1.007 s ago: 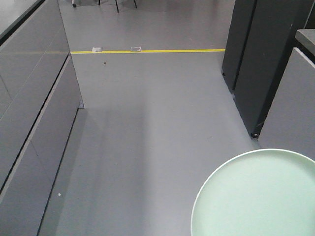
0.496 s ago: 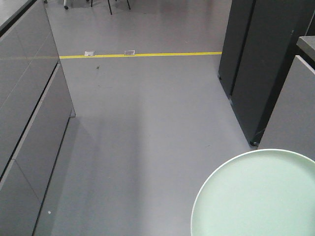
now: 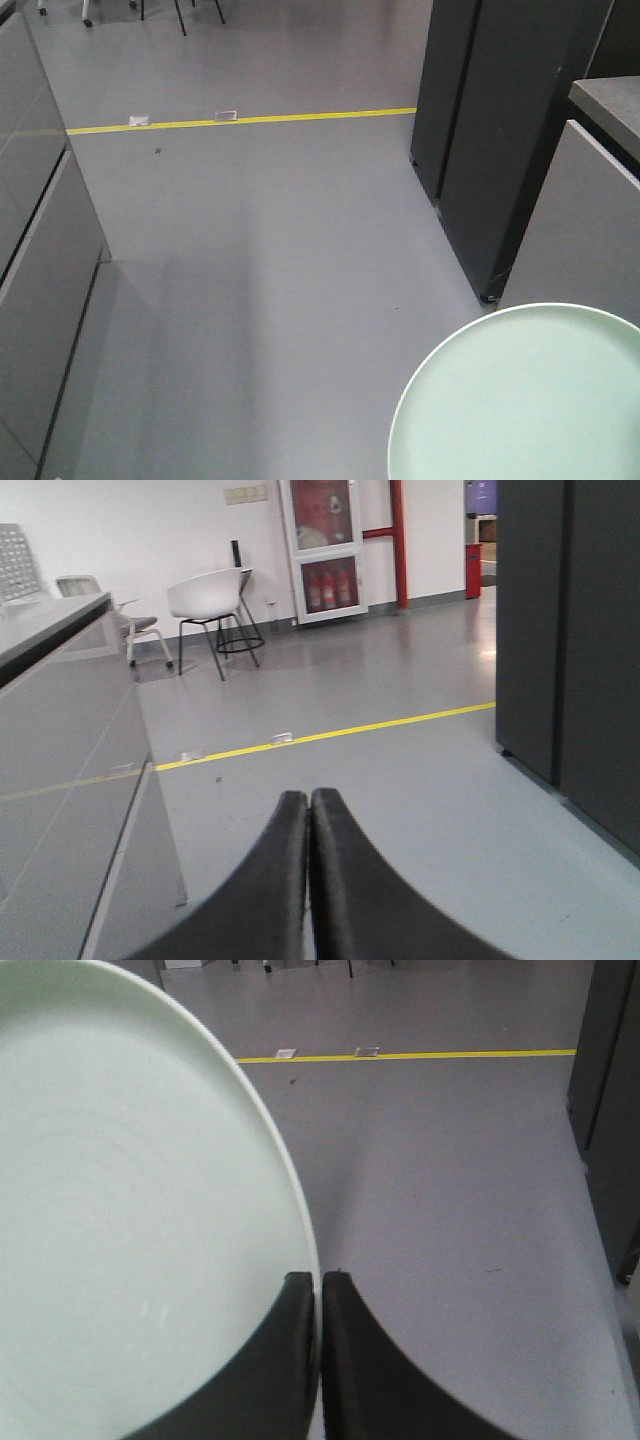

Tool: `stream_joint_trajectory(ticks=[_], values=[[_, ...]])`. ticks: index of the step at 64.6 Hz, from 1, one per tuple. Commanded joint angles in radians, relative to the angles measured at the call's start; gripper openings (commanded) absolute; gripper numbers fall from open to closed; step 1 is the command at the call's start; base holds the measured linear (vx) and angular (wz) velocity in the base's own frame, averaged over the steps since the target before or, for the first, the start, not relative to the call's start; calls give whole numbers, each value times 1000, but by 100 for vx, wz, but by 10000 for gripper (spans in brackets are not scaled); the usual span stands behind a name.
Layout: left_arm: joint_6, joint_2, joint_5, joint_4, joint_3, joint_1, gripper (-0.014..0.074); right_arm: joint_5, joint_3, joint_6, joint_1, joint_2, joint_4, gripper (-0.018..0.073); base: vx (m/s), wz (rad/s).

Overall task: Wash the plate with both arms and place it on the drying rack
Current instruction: 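Drive along the aisle toward the sink counter carrying the plate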

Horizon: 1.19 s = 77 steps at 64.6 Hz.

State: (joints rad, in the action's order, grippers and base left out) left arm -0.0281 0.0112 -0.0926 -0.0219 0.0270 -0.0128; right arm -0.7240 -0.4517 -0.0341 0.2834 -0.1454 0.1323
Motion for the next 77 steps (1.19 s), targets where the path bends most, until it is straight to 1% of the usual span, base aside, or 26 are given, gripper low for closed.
stream_joint_trajectory(ticks=[1, 33, 77], values=[[10, 6, 75, 1, 21, 2, -6, 76, -23, 0, -2, -12, 4, -2, 18, -26], [10, 6, 75, 1, 21, 2, -6, 76, -23, 0, -2, -12, 4, -2, 17, -34], [10, 6, 75, 1, 21, 2, -6, 76, -23, 0, -2, -12, 4, -2, 16, -43]])
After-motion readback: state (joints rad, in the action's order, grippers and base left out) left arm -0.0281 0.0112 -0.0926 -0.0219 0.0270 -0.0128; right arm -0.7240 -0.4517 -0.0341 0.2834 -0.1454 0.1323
